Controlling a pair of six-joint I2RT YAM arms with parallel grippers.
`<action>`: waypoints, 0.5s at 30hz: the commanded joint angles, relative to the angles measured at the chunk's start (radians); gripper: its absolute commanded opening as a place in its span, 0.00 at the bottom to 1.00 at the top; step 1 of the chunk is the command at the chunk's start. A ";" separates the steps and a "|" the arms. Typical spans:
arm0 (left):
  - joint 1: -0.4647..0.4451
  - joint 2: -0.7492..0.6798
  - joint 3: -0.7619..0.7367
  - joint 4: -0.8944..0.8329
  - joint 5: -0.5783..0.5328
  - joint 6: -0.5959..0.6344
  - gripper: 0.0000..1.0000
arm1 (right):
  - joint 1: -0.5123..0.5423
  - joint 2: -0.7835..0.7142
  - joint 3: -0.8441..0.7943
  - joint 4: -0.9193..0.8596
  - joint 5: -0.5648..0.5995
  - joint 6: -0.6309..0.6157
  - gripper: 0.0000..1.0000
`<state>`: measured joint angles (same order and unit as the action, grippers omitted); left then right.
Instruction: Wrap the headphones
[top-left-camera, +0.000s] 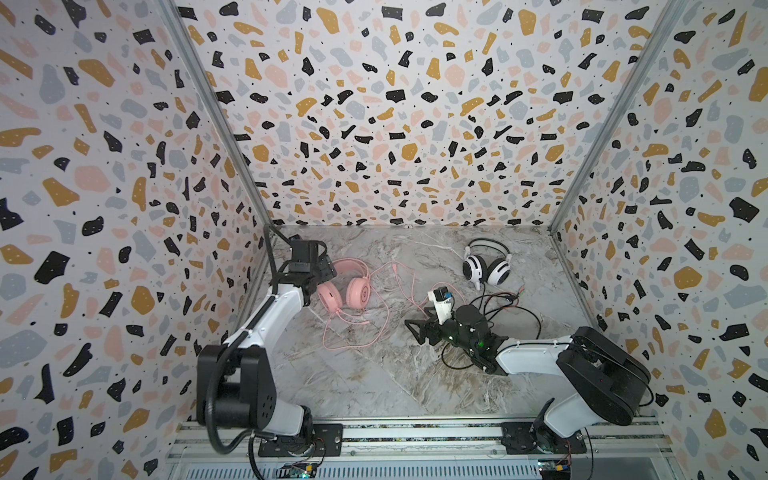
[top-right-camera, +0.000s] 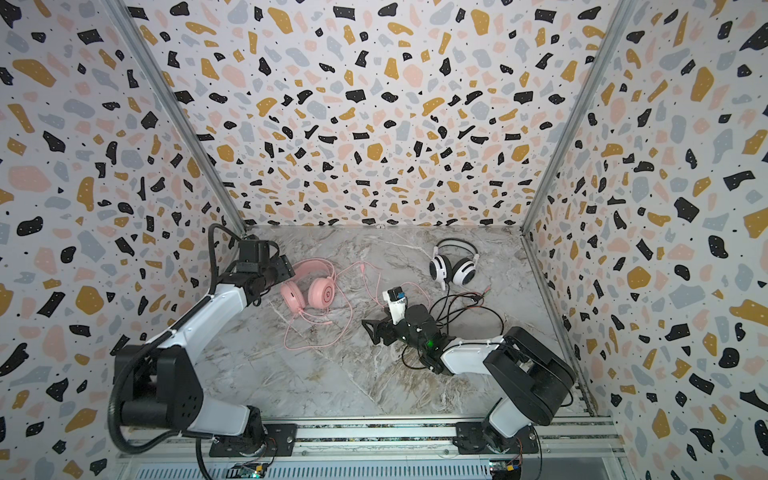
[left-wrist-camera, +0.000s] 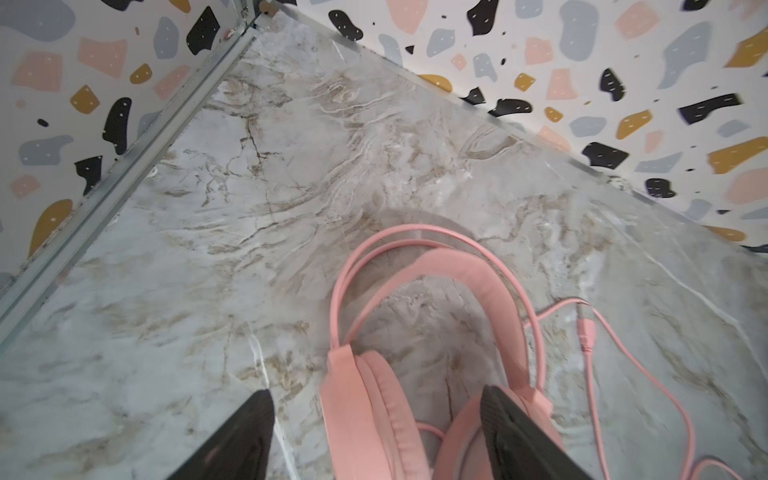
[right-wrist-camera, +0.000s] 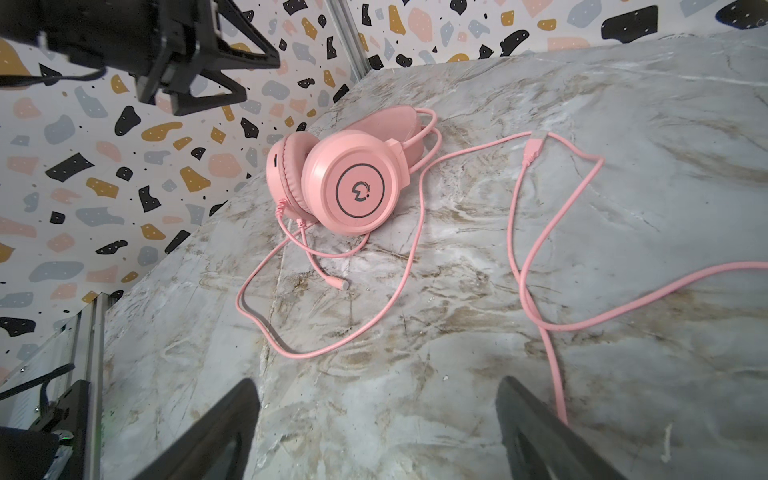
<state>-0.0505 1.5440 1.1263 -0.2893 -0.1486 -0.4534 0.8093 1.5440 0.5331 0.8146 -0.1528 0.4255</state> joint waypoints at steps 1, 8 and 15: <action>0.015 0.142 0.108 -0.105 0.093 0.087 0.73 | 0.002 -0.018 0.039 -0.014 -0.001 -0.008 0.91; -0.004 0.135 -0.040 0.031 0.379 0.002 0.70 | 0.003 -0.030 0.039 -0.022 -0.002 0.002 0.91; -0.109 -0.073 -0.242 0.116 0.433 -0.151 0.75 | 0.003 -0.041 0.048 -0.046 -0.007 -0.004 0.91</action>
<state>-0.1181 1.5414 0.9524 -0.2062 0.1852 -0.5049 0.8093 1.5433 0.5465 0.7887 -0.1535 0.4255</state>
